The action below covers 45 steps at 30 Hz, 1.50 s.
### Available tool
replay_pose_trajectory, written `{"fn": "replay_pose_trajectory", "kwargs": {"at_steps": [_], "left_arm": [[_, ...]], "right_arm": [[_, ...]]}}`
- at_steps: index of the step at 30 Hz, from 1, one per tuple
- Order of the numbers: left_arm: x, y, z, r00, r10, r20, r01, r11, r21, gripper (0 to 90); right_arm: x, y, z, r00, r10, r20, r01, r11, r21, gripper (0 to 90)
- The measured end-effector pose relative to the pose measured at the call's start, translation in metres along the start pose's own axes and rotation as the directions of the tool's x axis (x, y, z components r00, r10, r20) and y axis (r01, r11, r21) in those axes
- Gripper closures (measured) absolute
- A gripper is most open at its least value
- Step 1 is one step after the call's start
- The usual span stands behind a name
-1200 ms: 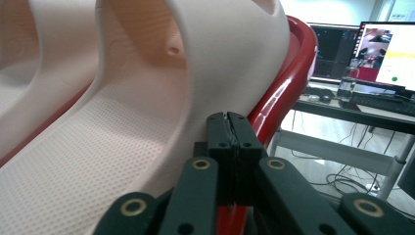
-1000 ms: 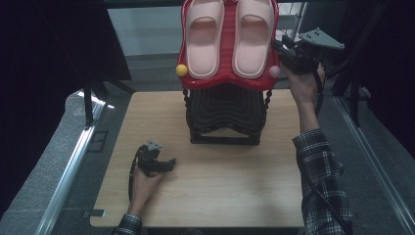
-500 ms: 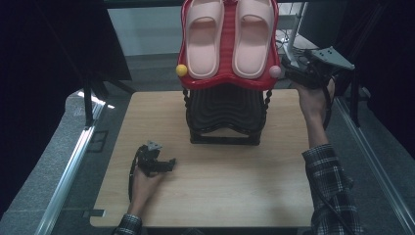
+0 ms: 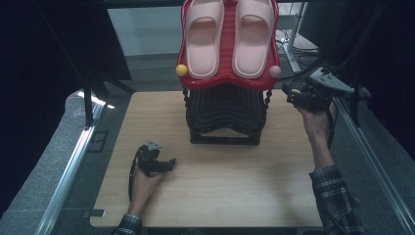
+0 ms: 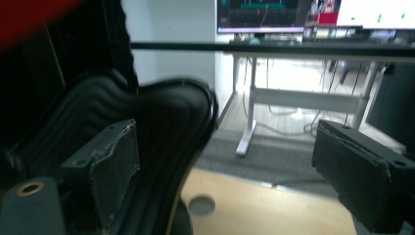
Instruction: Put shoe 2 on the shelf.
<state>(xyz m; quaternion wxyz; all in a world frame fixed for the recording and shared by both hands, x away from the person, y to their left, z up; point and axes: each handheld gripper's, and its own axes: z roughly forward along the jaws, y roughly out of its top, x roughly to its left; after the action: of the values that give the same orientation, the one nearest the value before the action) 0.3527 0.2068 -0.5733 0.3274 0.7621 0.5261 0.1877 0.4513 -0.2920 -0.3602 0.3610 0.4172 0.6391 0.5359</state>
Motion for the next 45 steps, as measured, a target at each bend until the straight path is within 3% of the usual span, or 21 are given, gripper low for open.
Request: {"fn": "replay_pose_trajectory", "kwargs": {"at_steps": [7,21,32,45], "left_arm": [[0.0,0.0,0.0,1.0,0.002,0.0,-0.002,1.0,0.002,5.2],[0.0,0.0,0.0,1.0,-0.001,-0.002,0.001,1.0,0.002,5.2],[0.0,0.0,0.0,1.0,-0.002,-0.003,0.002,1.0,0.004,5.2],[-0.001,0.0,0.0,1.0,-0.005,-0.004,0.005,1.0,0.002,5.2]], "right_arm": [[-0.006,-0.028,-0.01,0.9996,-0.02,0.019,0.018,0.997,0.079,7.2],[-0.011,-0.064,-0.04,0.9989,-0.041,-0.023,0.044,0.988,0.147,5.4],[-0.007,-0.092,-0.058,0.9959,-0.066,-0.062,0.078,0.97,0.231,5.2],[0.007,-0.128,-0.068,0.9925,-0.068,-0.101,0.098,0.938,0.332,5.2]]}}
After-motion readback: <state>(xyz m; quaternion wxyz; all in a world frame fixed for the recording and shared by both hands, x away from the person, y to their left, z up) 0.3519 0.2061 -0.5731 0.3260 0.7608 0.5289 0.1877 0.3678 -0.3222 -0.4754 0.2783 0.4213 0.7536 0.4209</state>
